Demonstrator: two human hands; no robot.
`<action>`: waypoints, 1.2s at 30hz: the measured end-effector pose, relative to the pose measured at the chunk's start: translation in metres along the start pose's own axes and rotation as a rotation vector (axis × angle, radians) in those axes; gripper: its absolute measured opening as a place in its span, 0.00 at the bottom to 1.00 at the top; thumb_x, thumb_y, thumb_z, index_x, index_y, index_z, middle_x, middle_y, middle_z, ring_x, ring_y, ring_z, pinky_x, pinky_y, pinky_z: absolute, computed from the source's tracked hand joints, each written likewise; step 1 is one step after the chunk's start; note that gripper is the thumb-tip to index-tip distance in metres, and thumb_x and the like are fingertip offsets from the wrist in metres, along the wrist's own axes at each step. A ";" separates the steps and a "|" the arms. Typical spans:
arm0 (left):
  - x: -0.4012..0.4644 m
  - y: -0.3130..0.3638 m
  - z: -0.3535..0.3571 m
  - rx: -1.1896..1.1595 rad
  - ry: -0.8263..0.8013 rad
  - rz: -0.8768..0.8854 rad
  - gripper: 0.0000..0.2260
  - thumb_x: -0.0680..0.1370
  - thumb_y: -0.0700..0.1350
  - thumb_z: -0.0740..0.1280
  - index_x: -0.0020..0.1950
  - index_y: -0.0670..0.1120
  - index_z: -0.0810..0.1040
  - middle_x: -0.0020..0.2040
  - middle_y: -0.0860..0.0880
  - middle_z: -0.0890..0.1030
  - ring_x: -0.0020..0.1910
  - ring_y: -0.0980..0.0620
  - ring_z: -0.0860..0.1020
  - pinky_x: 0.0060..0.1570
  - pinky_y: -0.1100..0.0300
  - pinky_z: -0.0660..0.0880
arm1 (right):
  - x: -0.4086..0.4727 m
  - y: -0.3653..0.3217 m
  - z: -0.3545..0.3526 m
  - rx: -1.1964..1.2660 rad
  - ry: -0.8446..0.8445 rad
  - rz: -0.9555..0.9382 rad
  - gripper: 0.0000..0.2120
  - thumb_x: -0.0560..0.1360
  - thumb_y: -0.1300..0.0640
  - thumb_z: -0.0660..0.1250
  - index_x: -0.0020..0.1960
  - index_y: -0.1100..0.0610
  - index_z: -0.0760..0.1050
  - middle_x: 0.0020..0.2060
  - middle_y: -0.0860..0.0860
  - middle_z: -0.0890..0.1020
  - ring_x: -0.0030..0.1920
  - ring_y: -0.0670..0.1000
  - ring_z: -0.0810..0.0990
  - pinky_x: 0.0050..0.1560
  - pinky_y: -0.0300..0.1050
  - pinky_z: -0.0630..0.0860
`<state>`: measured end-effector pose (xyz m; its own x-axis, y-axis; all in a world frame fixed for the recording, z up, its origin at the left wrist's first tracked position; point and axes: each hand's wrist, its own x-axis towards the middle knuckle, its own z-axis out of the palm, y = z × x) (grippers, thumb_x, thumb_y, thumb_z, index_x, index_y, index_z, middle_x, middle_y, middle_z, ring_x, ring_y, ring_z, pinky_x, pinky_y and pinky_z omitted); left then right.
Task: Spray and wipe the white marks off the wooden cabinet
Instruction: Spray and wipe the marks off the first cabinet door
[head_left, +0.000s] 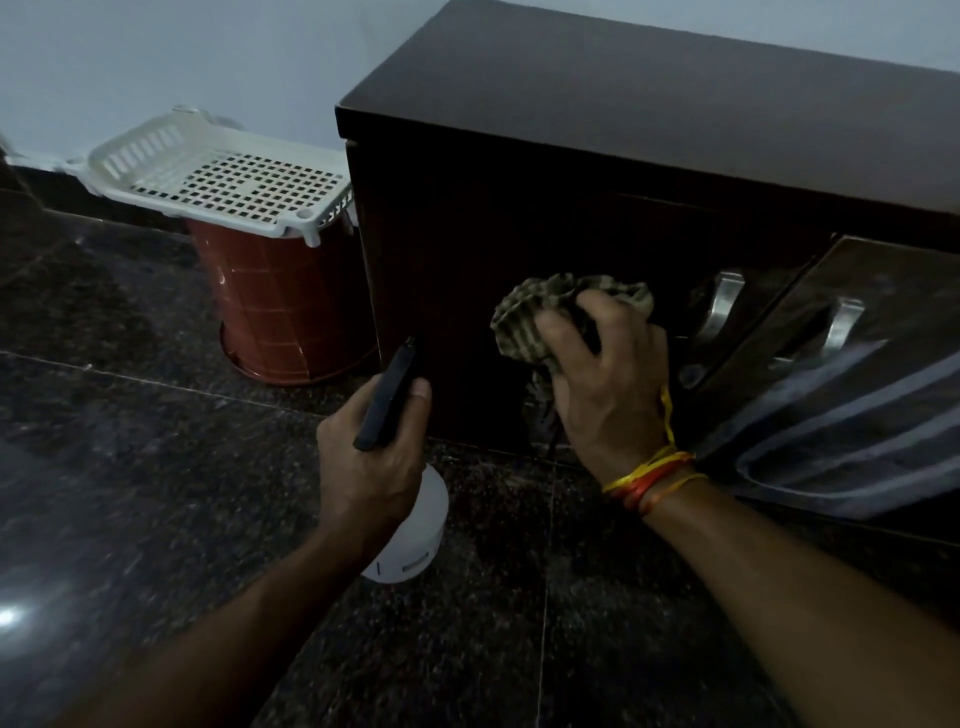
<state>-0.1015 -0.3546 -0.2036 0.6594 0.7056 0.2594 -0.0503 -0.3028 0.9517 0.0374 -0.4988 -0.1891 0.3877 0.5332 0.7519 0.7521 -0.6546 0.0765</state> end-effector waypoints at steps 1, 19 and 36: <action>0.000 -0.002 0.001 -0.001 0.000 -0.006 0.12 0.77 0.51 0.65 0.40 0.44 0.75 0.28 0.35 0.74 0.26 0.37 0.73 0.24 0.46 0.67 | 0.002 0.000 0.000 0.014 0.019 0.026 0.16 0.73 0.59 0.59 0.60 0.52 0.67 0.59 0.56 0.64 0.58 0.58 0.67 0.50 0.58 0.72; -0.004 0.005 0.016 -0.047 -0.007 -0.046 0.13 0.80 0.46 0.64 0.40 0.38 0.75 0.34 0.31 0.75 0.27 0.36 0.72 0.23 0.50 0.66 | -0.030 -0.019 0.011 0.114 -0.029 0.360 0.16 0.66 0.69 0.70 0.52 0.59 0.75 0.54 0.63 0.74 0.56 0.59 0.70 0.49 0.51 0.76; -0.005 -0.005 0.017 -0.021 -0.023 -0.053 0.12 0.79 0.49 0.64 0.43 0.41 0.79 0.36 0.34 0.79 0.22 0.53 0.74 0.23 0.63 0.71 | -0.058 -0.040 0.032 0.298 -0.048 0.752 0.17 0.65 0.67 0.70 0.53 0.57 0.73 0.55 0.60 0.71 0.55 0.61 0.73 0.51 0.49 0.75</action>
<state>-0.0916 -0.3675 -0.2126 0.6789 0.7050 0.2051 -0.0302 -0.2522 0.9672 0.0020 -0.4866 -0.2566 0.8635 0.0343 0.5032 0.3888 -0.6808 -0.6207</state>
